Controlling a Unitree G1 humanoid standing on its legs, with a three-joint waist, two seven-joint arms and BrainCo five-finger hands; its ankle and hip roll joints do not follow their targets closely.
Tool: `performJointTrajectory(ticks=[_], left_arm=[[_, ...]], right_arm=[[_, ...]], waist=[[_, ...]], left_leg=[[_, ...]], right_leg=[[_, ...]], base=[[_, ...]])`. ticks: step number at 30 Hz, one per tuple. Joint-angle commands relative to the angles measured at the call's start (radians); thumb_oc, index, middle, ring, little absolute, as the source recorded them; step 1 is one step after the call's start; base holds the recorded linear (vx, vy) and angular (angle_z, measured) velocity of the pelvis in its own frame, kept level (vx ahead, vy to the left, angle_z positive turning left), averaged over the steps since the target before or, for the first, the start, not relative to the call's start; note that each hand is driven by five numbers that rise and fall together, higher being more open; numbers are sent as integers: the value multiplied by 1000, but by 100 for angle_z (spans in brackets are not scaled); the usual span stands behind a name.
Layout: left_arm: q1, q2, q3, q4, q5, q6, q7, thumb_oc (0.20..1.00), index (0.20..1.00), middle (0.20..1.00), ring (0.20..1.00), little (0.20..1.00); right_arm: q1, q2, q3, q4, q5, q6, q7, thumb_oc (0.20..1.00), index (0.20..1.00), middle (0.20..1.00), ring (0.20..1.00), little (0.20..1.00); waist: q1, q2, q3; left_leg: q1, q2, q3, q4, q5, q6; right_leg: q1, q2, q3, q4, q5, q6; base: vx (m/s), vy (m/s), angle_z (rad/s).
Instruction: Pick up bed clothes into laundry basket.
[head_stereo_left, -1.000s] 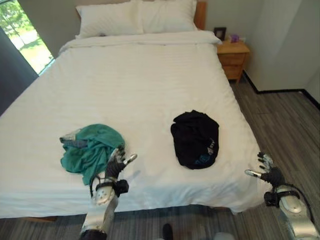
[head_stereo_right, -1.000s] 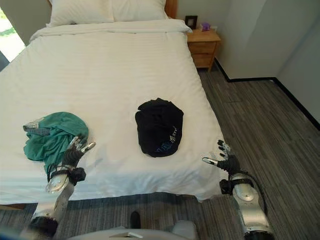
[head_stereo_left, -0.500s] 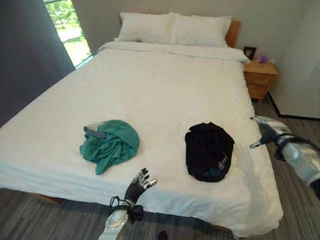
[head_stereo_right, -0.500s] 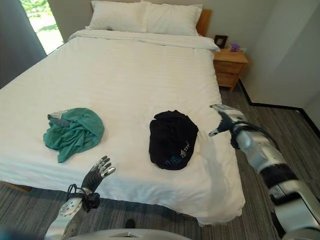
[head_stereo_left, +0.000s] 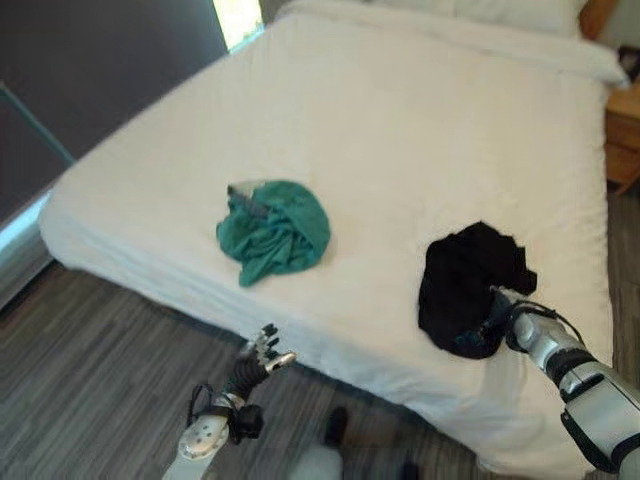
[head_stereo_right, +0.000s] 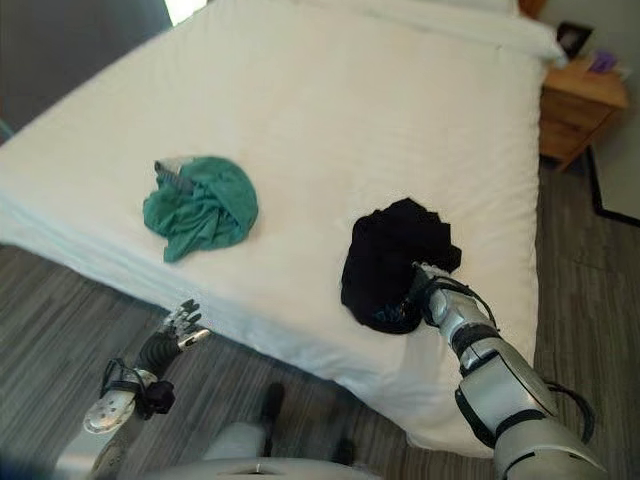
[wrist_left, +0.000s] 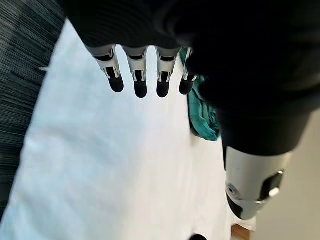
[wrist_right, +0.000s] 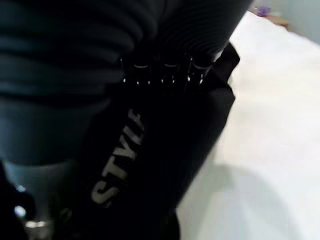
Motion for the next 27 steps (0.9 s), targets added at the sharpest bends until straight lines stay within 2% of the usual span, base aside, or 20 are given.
performJointTrajectory(ticks=[1, 2, 7, 8, 10, 12, 14, 15, 16, 17, 18, 19, 20, 21, 22, 23, 24, 27], left_arm=[[-49, 25, 76, -106, -46, -45, 16, 1000, 1000, 1000, 1000, 1000], [-34, 22, 125, -115, -35, -49, 26, 1000, 1000, 1000, 1000, 1000], [-38, 42, 189, -133, 17, -64, 53, 1000, 1000, 1000, 1000, 1000], [-63, 60, 207, -135, 40, -73, 64, 1000, 1000, 1000, 1000, 1000], [-113, 107, 232, -133, 94, -82, 83, 1000, 1000, 1000, 1000, 1000], [-190, 191, 269, -129, 211, -77, 113, 1000, 1000, 1000, 1000, 1000], [-279, 256, 278, -89, 298, -65, 143, 1000, 1000, 1000, 1000, 1000], [-285, 259, 272, -83, 299, -67, 145, 1000, 1000, 1000, 1000, 1000], [-344, 309, 268, -38, 367, -51, 161, 1000, 1000, 1000, 1000, 1000], [-482, 423, 241, 89, 532, -13, 224, 1000, 1000, 1000, 1000, 1000], [-523, 459, 226, 117, 571, 0, 236, 1000, 1000, 1000, 1000, 1000], [-539, 462, 211, 127, 572, -2, 240, 1000, 1000, 1000, 1000, 1000], [-595, 500, 194, 165, 609, 11, 253, 1000, 1000, 1000, 1000, 1000], [-719, 567, 138, 298, 702, 64, 301, 1000, 1000, 1000, 1000, 1000], [-734, 568, 123, 307, 703, 64, 304, 1000, 1000, 1000, 1000, 1000], [-875, 611, 30, 454, 779, 107, 331, 1000, 1000, 1000, 1000, 1000], [-911, 621, 0, 486, 812, 123, 342, 1000, 1000, 1000, 1000, 1000], [-1076, 646, -175, 693, 895, 157, 338, 1000, 1000, 1000, 1000, 1000]], right_arm=[[33, 54, 37, 61, 46, 38, 58, 200, 200, 200, 200, 200], [109, 74, -4, 51, 70, 35, 50, 200, 200, 200, 200, 200], [266, 88, -64, 9, 98, 31, 48, 200, 200, 200, 200, 200], [335, 90, -92, -9, 120, 26, 55, 200, 200, 200, 200, 200], [405, 96, -103, -46, 131, 23, 69, 200, 200, 200, 200, 200], [472, 88, -117, -97, 134, 23, 84, 200, 200, 200, 200, 200], [522, 86, -146, -129, 159, 31, 94, 200, 200, 200, 200, 200], [523, 87, -149, -132, 159, 33, 95, 200, 200, 200, 200, 200], [553, 85, -167, -144, 176, 36, 104, 200, 200, 200, 200, 200], [602, 81, -177, -157, 193, 37, 116, 200, 200, 200, 200, 200], [614, 75, -180, -168, 193, 37, 119, 200, 200, 200, 200, 200], [616, 78, -187, -172, 193, 39, 120, 200, 200, 200, 200, 200], [632, 72, -187, -175, 188, 40, 121, 200, 200, 200, 200, 200], [655, 57, -178, -197, 181, 47, 131, 200, 200, 200, 200, 200], [658, 59, -182, -200, 181, 49, 132, 200, 200, 200, 200, 200], [675, 50, -185, -207, 197, 53, 129, 200, 200, 200, 200, 200], [679, 47, -183, -216, 203, 50, 127, 200, 200, 200, 200, 200], [672, 47, -157, -218, 218, 42, 125, 200, 200, 200, 200, 200]], waist=[[30, -57, 54], [29, -59, 66], [16, -74, 69], [1, -83, 63], [-20, -94, 52], [-45, -108, 41], [-72, -127, 27], [-69, -129, 27], [-85, -139, 21], [-121, -162, 4], [-133, -170, -1], [-126, -174, 0], [-142, -187, -7], [-178, -207, -23], [-175, -209, -23], [-210, -225, -39], [-221, -230, -43], [-241, -241, -55]], left_leg=[[39, -28, 5, -20, -9, 4], [30, -26, 4, -18, -11, 7], [27, -30, 3, -14, -21, 13], [31, -30, 7, -14, -27, 15], [39, -28, 16, -16, -36, 16], [51, -25, 28, -17, -46, 15], [59, -17, 41, -19, -53, 14], [59, -17, 42, -19, -53, 14], [66, -13, 52, -20, -59, 13], [83, -1, 72, -20, -77, 10], [83, 1, 77, -20, -73, 10], [80, 1, 79, -20, -73, 10], [82, 5, 86, -20, -76, 9], [86, 14, 96, -20, -80, 8], [85, 14, 96, -20, -81, 7], [95, 23, 112, -20, -87, 6], [99, 26, 119, -20, -89, 5], [115, 31, 146, -20, -97, 5]], right_leg=[[-33, -68, 46, -128, 200, 32], [-37, -69, 47, -128, 198, 33], [-41, -70, 57, -128, 192, 34], [-40, -70, 65, -128, 190, 35], [-39, -70, 76, -128, 186, 37], [-37, -66, 90, -128, 184, 40], [-39, -62, 106, -128, 185, 42], [-40, -62, 106, -128, 184, 42], [-40, -57, 117, -128, 184, 43], [-38, -46, 139, -128, 180, 47], [-43, -44, 144, -128, 187, 47], [-46, -45, 145, -128, 187, 47], [-50, -38, 153, -128, 190, 49], [-56, -31, 166, -128, 194, 52], [-57, -31, 166, -128, 194, 52], [-60, -24, 181, -128, 201, 56], [-60, -21, 189, -128, 205, 58], [-64, -17, 214, -128, 216, 63]], base=[[24, -2, 6], [31, 8, 4], [31, 13, 2], [65, 25, 1], [88, 25, 0], [66, 10, -5], [35, -2, -12], [28, 1, -10], [70, -19, -16], [61, -28, -17], [47, -31, -24], [-2, -40, -31], [13, -70, -50], [15, -70, -38], [31, -67, -33], [33, -32, -19], [42, -30, -33], [28, 10, -33]])
